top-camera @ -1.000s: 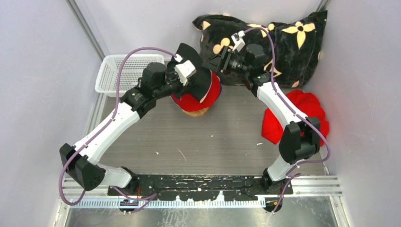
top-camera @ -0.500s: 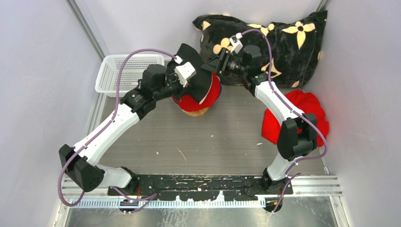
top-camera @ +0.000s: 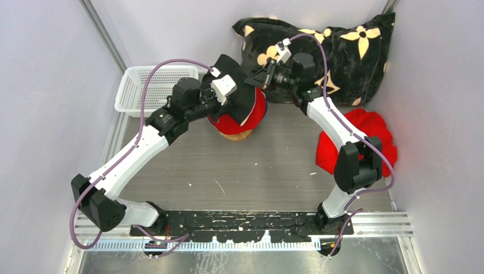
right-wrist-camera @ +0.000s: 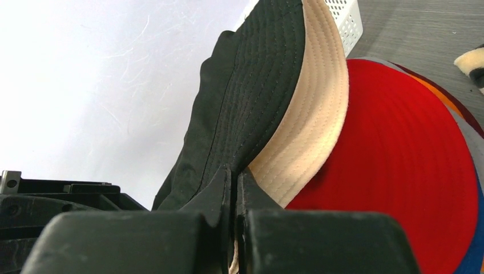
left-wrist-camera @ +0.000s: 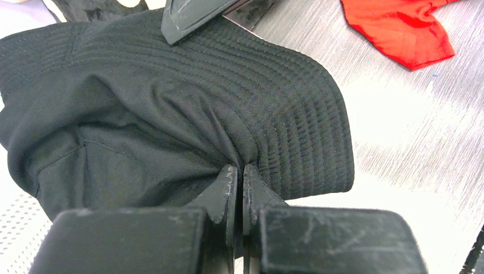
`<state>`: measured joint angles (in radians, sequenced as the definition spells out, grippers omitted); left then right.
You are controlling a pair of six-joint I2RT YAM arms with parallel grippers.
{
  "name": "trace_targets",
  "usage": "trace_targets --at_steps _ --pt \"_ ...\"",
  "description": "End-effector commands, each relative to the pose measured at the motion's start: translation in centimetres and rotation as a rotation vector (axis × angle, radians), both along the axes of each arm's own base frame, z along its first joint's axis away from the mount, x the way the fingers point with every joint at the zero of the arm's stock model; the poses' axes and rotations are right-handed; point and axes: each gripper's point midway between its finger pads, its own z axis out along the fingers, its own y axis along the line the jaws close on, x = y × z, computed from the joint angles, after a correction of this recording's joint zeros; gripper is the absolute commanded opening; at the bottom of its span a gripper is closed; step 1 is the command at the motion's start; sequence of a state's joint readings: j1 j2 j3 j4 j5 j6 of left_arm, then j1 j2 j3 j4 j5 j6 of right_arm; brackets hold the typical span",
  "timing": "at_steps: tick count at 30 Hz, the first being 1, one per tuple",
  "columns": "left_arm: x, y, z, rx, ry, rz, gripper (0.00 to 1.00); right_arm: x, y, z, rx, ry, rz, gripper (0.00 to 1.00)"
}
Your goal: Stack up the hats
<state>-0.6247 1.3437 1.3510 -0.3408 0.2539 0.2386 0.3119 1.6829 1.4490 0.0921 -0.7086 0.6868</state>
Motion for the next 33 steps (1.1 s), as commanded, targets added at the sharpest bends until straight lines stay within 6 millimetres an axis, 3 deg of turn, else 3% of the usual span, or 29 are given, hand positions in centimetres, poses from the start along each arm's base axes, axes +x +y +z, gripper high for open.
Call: trace_targets --at_steps 1,10,12,15,17,27,32,33 --pt "0.6 0.0 2.8 -0.048 -0.071 0.032 0.0 -0.1 0.2 4.3 0.019 -0.123 0.016 0.01" --pt "3.4 3.6 7.0 -0.072 -0.164 0.301 0.0 -0.5 1.2 10.6 0.056 -0.266 0.078 0.01" --pt "3.7 4.4 8.0 -0.083 -0.189 0.345 0.1 -0.5 1.4 11.7 0.066 -0.292 0.086 0.01" --pt "4.0 5.2 9.2 -0.089 -0.213 0.391 0.41 -0.6 1.3 13.2 0.082 -0.336 0.076 0.01" --pt "4.1 5.7 9.8 -0.099 -0.227 0.42 0.51 -0.7 1.3 14.2 0.092 -0.368 0.074 0.01" --pt "4.6 10.2 13.2 -0.204 -0.307 0.679 0.61 -1.1 2.0 19.3 0.246 -0.523 0.145 0.01" --pt "5.1 13.1 13.8 -0.236 -0.313 0.827 0.61 -1.2 3.6 21.0 0.337 -0.559 0.229 0.01" --pt "4.5 14.1 14.7 -0.271 -0.321 0.848 0.61 -1.3 4.1 21.2 0.346 -0.566 0.25 0.01"
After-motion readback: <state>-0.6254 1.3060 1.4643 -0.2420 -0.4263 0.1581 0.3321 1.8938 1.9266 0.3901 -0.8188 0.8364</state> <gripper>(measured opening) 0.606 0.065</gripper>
